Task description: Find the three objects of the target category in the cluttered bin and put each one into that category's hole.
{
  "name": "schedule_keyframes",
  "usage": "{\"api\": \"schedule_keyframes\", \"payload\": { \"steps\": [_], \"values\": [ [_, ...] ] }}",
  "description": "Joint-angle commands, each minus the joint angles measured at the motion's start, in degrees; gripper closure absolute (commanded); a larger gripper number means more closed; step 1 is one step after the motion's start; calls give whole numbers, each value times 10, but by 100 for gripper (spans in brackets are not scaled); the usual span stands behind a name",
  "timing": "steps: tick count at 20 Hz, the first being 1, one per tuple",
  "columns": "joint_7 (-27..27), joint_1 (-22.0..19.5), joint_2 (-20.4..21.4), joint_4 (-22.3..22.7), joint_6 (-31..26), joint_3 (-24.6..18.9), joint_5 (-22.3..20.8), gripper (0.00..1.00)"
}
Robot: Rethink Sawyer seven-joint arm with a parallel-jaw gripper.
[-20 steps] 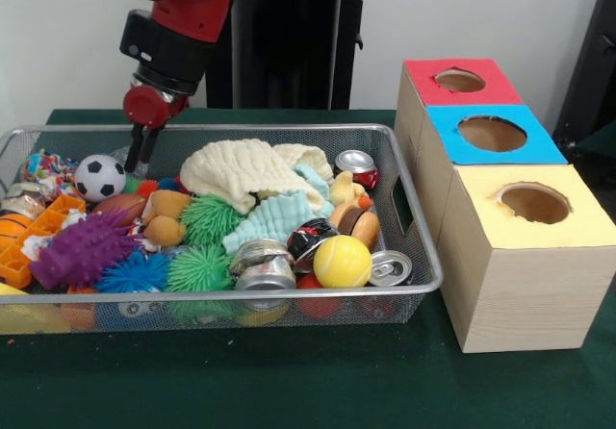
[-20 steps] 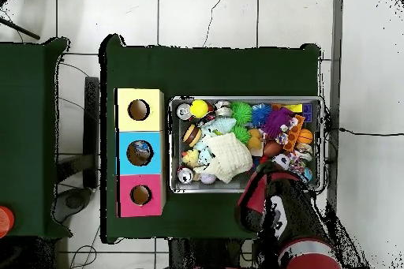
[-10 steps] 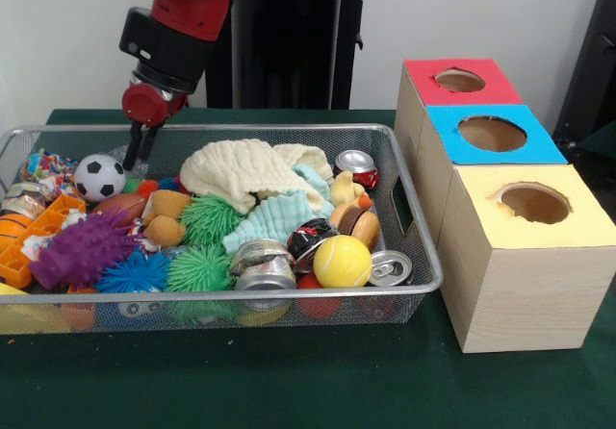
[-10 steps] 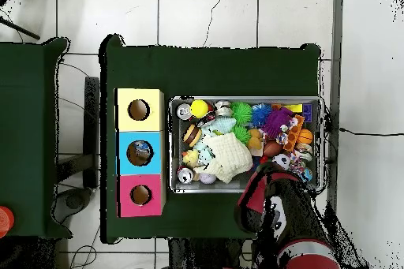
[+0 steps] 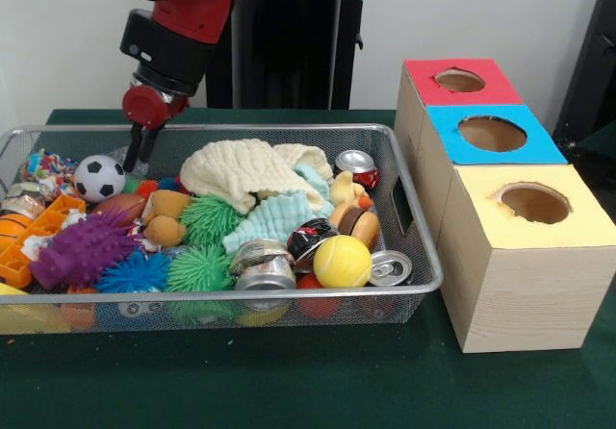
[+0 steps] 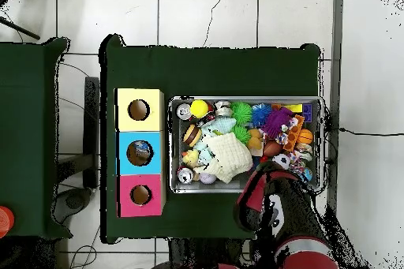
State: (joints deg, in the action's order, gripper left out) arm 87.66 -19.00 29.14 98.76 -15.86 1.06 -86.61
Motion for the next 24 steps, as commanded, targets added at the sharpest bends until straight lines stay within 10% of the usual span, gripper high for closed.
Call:
{"api": "schedule_keyframes", "payload": {
  "steps": [1,24],
  "values": [
    [138,-6,-56,-6,24,11,18,0],
    [148,19,-83,-29,57,49,34,0]
  ]
}}
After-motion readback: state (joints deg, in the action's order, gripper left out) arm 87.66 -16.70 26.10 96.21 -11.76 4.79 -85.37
